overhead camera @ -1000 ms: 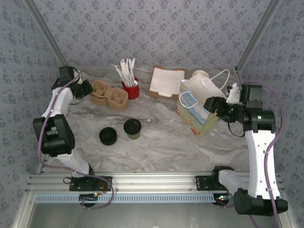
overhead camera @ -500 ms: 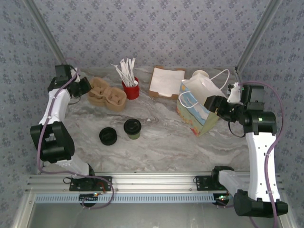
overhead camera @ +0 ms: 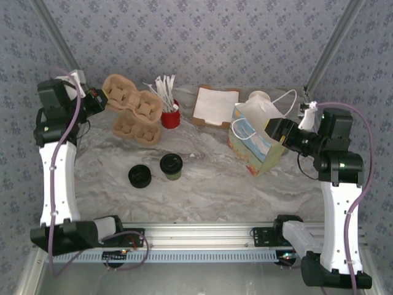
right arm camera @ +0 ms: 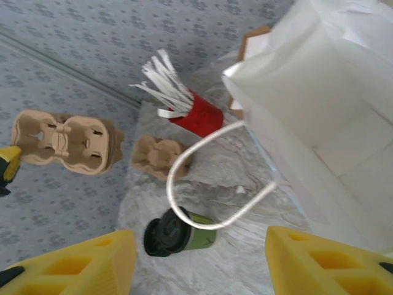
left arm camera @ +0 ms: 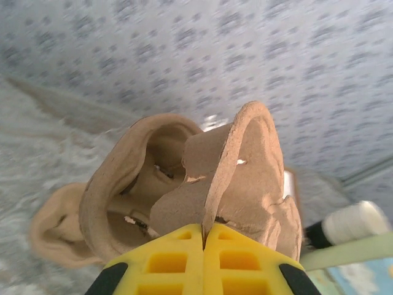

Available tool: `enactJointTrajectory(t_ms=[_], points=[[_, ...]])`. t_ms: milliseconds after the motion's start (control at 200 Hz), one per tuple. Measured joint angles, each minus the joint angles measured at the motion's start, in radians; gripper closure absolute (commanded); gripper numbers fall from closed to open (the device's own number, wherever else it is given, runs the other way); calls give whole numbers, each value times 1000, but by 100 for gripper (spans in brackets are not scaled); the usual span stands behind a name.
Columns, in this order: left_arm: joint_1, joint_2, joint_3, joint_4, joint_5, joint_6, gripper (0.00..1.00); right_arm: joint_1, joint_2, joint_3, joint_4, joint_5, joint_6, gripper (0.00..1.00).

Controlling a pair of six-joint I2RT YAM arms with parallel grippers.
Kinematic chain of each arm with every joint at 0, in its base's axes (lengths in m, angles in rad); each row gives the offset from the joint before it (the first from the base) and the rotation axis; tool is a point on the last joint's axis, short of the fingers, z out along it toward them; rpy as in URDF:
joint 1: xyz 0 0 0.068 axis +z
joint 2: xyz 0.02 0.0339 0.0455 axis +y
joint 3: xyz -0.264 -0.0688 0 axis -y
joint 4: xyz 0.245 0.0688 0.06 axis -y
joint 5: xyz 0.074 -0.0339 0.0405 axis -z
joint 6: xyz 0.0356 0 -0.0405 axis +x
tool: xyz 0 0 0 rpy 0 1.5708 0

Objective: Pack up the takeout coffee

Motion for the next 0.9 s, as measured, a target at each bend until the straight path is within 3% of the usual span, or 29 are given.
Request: enactJointTrajectory(t_ms=[230, 415, 635, 904], points=[[-87, -132, -40, 70, 143, -111, 100, 15, -26, 0, 148, -127, 61, 35], [-196, -193, -110, 140, 211, -205, 100, 135, -34, 1, 233, -176, 75, 33], [-338, -224, -145, 213, 208, -274, 100, 372, -27, 1, 269, -109, 55, 32], [-347, -208, -146, 207, 163, -257, 100, 455, -3, -40, 320, -26, 52, 32]])
